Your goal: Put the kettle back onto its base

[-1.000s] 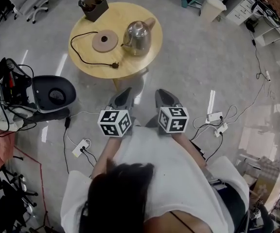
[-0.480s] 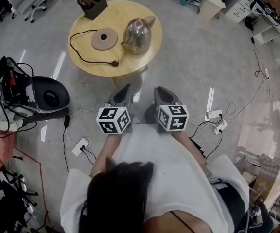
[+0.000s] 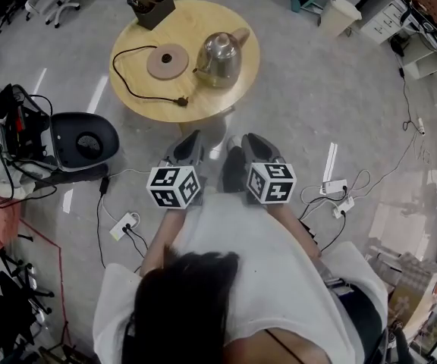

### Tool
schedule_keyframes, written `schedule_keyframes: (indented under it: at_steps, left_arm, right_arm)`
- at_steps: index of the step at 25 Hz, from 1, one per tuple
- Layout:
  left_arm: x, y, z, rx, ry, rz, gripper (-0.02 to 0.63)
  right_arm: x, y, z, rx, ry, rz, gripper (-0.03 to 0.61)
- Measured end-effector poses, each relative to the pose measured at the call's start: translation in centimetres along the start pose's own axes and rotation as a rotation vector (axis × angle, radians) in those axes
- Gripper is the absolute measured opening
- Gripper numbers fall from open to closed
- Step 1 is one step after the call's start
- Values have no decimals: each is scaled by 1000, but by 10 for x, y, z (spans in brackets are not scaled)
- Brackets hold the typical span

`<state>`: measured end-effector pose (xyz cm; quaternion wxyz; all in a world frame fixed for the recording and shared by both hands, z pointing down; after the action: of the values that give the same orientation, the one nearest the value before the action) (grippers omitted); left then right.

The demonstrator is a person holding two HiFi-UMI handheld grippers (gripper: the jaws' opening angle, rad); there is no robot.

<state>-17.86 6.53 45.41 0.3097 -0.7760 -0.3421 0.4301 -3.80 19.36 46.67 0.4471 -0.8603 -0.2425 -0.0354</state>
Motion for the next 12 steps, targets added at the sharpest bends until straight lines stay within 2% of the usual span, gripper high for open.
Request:
schedule_keyframes:
  at_steps: [12]
  left_arm:
    - [-10, 26, -35, 29, 60, -45, 27]
  right_arm:
    - [32, 38, -46, -12, 48, 25, 31]
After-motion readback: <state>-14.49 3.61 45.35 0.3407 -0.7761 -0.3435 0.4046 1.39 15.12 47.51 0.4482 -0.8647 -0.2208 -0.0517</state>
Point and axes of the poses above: the fingertips, and each gripper's own axes: z backward along the fingers, x to its right, y out of its top, the point moved 7 cm from there along z, backward along the fingers, and after that the axes turned 8 degrees about -x, right-handed, at the moved point
